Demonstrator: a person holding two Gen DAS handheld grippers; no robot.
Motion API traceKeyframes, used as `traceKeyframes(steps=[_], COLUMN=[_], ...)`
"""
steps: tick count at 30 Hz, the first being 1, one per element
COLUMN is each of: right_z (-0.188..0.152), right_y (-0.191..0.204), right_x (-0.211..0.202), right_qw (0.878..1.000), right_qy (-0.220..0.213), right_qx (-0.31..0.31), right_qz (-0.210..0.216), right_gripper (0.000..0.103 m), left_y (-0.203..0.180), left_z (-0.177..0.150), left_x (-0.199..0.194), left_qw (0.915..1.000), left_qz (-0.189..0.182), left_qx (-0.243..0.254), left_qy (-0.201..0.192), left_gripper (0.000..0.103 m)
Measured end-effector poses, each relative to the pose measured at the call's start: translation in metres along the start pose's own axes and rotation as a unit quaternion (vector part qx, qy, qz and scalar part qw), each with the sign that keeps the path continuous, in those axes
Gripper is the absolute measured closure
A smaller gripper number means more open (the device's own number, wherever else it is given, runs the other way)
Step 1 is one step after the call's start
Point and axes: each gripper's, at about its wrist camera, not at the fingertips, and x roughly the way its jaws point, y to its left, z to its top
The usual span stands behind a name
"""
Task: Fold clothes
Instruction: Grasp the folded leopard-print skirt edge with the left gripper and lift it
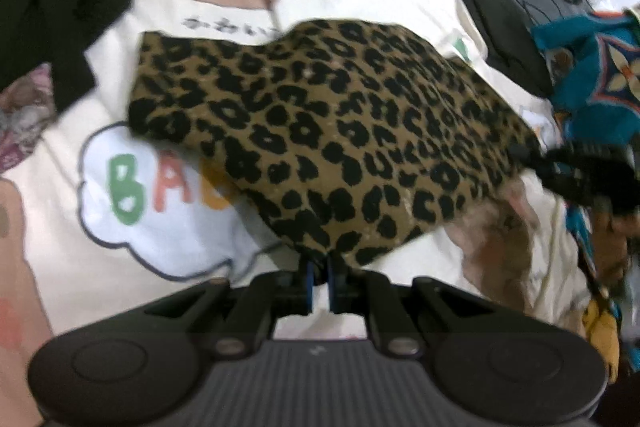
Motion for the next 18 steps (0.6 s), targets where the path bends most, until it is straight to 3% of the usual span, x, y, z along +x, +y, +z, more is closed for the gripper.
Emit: traceKeyframes(steps=[7,18], right_z=[0.033,0.089], right_y=[0.02,0.021], right_x=[-0.011,-0.013], right_qw=[0.999,0.995], right_qy=[-0.03,-0.055], right_qx=[-0.043,-0.069], right_qz=[-0.011,-0.051], right_gripper=[0.095,0.095], left_y=[-0.007,0.007], left_z=[0.003,0.038], left_x=[0.0,-0.019], left_qw=[0.9993,0.9994], left_qz=[-0.028,-0.002], left_qx=[0.019,0.031], left_qy=[0.019,-0.014], left_gripper=[0.095,0.093])
